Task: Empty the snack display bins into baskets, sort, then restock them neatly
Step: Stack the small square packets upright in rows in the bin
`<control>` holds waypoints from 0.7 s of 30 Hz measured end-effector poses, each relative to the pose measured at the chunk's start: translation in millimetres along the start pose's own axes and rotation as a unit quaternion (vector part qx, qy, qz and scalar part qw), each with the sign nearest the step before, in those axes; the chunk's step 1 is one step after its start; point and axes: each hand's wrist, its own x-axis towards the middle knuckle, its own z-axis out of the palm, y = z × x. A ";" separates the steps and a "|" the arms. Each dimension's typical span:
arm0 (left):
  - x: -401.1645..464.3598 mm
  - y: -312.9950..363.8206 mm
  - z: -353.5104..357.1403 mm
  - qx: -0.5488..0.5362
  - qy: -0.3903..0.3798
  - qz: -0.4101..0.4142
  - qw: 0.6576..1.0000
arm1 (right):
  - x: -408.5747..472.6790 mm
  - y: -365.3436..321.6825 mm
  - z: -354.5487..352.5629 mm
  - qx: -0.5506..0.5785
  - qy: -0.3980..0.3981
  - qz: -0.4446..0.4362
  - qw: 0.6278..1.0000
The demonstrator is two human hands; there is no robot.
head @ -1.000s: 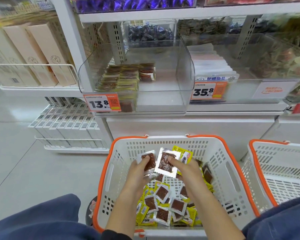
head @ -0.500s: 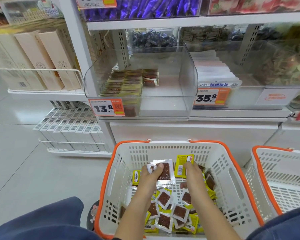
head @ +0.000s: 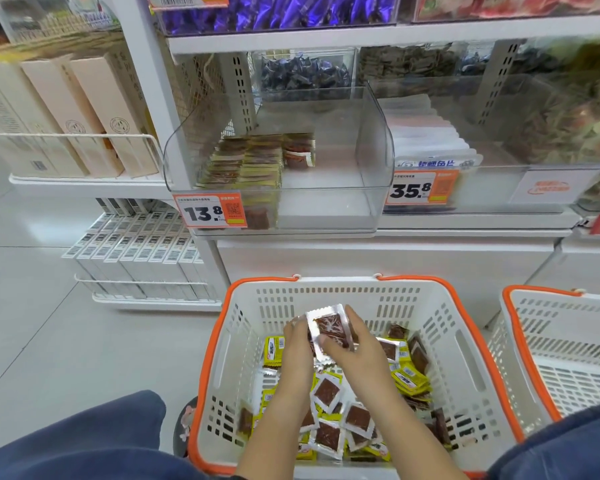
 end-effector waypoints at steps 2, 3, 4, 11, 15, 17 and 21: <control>-1.2 1.8 0.3 -0.020 -0.019 -0.012 1.000 | 1.6 1.0 1.2 -0.003 -0.026 0.030 0.999; -0.6 1.7 0.8 -0.018 -0.025 -0.011 0.999 | 2.1 3.0 2.4 -0.011 -0.039 0.036 0.999; -0.4 1.6 0.9 -0.012 -0.024 -0.009 1.000 | 1.3 3.4 3.5 -0.009 -0.050 0.034 0.998; 1.6 9.4 -6.7 -0.059 -0.064 -0.044 0.995 | 5.7 -4.4 -9.1 0.187 -0.059 0.119 0.973; -0.8 6.8 -4.1 -0.062 -0.069 -0.054 0.994 | -1.9 -8.7 3.4 0.117 -0.082 0.106 0.984; -2.1 6.2 -6.0 -0.049 -0.079 -0.055 0.994 | -6.6 -7.9 10.0 0.095 -0.086 0.081 0.989; -4.4 8.0 -10.8 -0.043 -0.103 -0.061 0.992 | -7.5 -9.9 4.5 0.060 -0.097 0.024 0.993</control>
